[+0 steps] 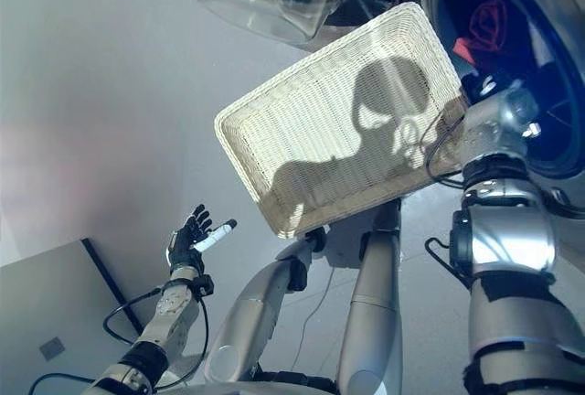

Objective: Pick up the clothes and place them into the washing machine

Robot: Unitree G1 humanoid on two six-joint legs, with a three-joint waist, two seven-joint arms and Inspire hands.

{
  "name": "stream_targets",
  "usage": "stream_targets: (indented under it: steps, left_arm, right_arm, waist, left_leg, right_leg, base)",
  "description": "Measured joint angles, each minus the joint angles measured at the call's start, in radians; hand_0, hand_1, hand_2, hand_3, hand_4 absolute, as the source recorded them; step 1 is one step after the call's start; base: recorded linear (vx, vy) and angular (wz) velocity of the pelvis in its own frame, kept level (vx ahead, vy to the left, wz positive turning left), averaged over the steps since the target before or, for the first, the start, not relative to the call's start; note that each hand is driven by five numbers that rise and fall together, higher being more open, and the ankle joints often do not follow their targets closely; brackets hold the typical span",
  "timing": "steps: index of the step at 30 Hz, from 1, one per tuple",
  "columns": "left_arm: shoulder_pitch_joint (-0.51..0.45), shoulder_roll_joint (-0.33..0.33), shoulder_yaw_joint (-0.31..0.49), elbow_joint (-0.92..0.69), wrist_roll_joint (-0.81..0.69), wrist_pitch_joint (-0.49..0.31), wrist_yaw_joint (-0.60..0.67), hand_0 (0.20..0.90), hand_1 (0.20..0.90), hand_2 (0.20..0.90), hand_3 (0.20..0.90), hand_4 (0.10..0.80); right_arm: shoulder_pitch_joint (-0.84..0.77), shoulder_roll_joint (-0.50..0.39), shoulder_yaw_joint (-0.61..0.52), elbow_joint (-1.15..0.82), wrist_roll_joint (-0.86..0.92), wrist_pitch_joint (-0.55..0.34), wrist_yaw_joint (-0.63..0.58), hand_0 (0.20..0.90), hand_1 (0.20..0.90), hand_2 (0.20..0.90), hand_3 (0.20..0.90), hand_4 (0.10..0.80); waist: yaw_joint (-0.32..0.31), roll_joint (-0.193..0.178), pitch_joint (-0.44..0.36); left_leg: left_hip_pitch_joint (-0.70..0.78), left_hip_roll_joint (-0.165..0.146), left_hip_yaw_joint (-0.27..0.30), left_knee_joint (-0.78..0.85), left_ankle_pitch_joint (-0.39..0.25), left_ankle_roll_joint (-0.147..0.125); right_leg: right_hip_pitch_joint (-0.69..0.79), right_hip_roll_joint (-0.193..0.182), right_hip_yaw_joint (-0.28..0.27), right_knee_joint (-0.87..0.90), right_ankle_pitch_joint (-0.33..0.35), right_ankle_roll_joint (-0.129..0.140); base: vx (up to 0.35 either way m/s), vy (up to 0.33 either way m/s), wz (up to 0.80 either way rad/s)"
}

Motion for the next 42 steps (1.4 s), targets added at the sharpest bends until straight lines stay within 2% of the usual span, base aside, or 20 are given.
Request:
stream_targets:
  steps: [4, 6, 8, 12, 24, 31, 34, 37, 42]
  left_arm:
    - [-0.007, -0.002, 0.0, 0.03, 0.0, 0.002, -0.001, 0.9, 0.9, 0.9, 0.9, 0.8]
    - [-0.006, -0.002, 0.002, 0.044, 0.0, 0.001, 0.0, 0.9, 0.9, 0.9, 0.9, 0.8]
    - [-0.003, 0.001, 0.009, 0.044, 0.0, 0.0, 0.0, 0.9, 0.9, 0.9, 0.9, 0.8]
    - [0.0, 0.003, 0.011, 0.057, 0.002, 0.0, -0.002, 0.9, 0.9, 0.9, 0.9, 0.8]
    - [0.006, 0.013, 0.056, 0.08, 0.006, -0.002, 0.003, 0.9, 0.9, 0.9, 0.9, 0.8]
    - [0.015, 0.013, 0.079, 0.071, 0.008, -0.002, 0.003, 0.9, 0.9, 0.9, 0.9, 0.8]
    - [0.014, 0.013, 0.079, 0.072, 0.01, -0.002, 0.002, 0.9, 0.9, 0.9, 0.9, 0.8]
    - [0.013, 0.008, 0.078, 0.076, 0.025, -0.001, -0.004, 0.9, 0.9, 0.9, 0.9, 0.8]
    - [0.018, 0.002, 0.079, 0.1, 0.048, -0.001, -0.023, 0.9, 0.9, 0.9, 0.9, 0.8]
  right_arm:
    - [0.068, 0.076, 0.027, -0.032, -0.023, -0.004, 0.005, 0.9, 0.9, 0.9, 0.9, 0.8]
    - [0.136, 0.134, 0.049, -0.054, -0.045, -0.015, 0.019, 0.9, 0.9, 0.9, 0.9, 0.8]
    - [0.19, 0.153, 0.053, -0.093, -0.053, -0.028, 0.025, 0.9, 0.9, 0.9, 0.9, 0.8]
    - [0.279, 0.171, 0.052, -0.13, -0.054, -0.027, 0.045, 0.9, 0.9, 0.9, 0.9, 0.8]
    - [0.333, 0.172, 0.011, -0.137, -0.041, -0.032, 0.056, 0.9, 0.9, 0.9, 0.9, 0.8]
    - [0.325, 0.159, -0.009, -0.128, -0.028, -0.049, 0.059, 0.9, 0.9, 0.9, 0.9, 0.8]
    - [0.329, 0.148, 0.022, -0.111, -0.043, -0.039, 0.064, 0.9, 0.9, 0.9, 0.9, 0.8]
    - [0.408, 0.135, 0.102, -0.116, -0.129, -0.002, 0.109, 0.9, 0.9, 0.9, 0.9, 0.8]
    - [0.566, 0.206, 0.136, -0.122, -0.211, 0.025, 0.197, 0.9, 0.9, 0.9, 0.9, 0.8]
  waist:
    - [-0.006, -0.002, 0.0]
    - [-0.007, -0.015, -0.014]
    - [-0.008, -0.036, -0.028]
    - [-0.011, -0.06, -0.041]
    - [0.012, -0.06, -0.041]
    - [0.036, -0.059, -0.041]
    - [0.036, -0.059, -0.041]
    - [0.036, -0.06, -0.04]
    - [0.037, -0.069, -0.054]
  left_leg:
    - [0.021, 0.004, -0.009, 0.003, 0.001, -0.002]
    - [0.029, 0.007, -0.013, 0.002, 0.0, -0.004]
    - [0.029, 0.01, -0.016, 0.003, 0.002, -0.006]
    - [0.033, 0.017, -0.044, 0.004, 0.005, -0.01]
    - [0.069, 0.016, -0.098, -0.066, 0.052, -0.024]
    - [0.066, 0.017, -0.109, -0.09, 0.071, -0.024]
    - [0.066, 0.018, -0.12, -0.091, 0.074, -0.025]
    - [0.106, 0.029, -0.128, -0.094, 0.075, -0.026]
    - [0.207, 0.046, -0.16, -0.141, 0.084, -0.04]
  right_leg:
    - [0.035, 0.0, -0.009, -0.015, 0.002, 0.003]
    - [0.052, -0.001, -0.018, -0.023, -0.001, 0.01]
    - [0.057, 0.001, -0.024, -0.033, 0.006, 0.01]
    - [0.088, 0.001, -0.051, -0.054, 0.013, 0.001]
    - [0.138, -0.012, -0.11, -0.086, 0.017, -0.004]
    - [0.136, -0.01, -0.117, -0.102, 0.023, -0.008]
    - [0.143, -0.011, -0.126, -0.102, 0.027, -0.014]
    - [0.198, -0.008, -0.149, -0.109, 0.022, -0.021]
    - [0.312, -0.001, -0.194, -0.14, 0.0, -0.014]
  base:
    - [-0.01, -0.003, 0.0]
    - [-0.02, -0.016, 0.0]
    - [-0.027, -0.028, 0.06]
    - [-0.025, -0.026, 0.12]
    - [-0.004, -0.02, 0.12]
    - [0.029, -0.021, 0.07]
    - [0.041, -0.056, 0.09]
    - [0.057, -0.076, 0.12]
    - [0.09, -0.073, 0.12]
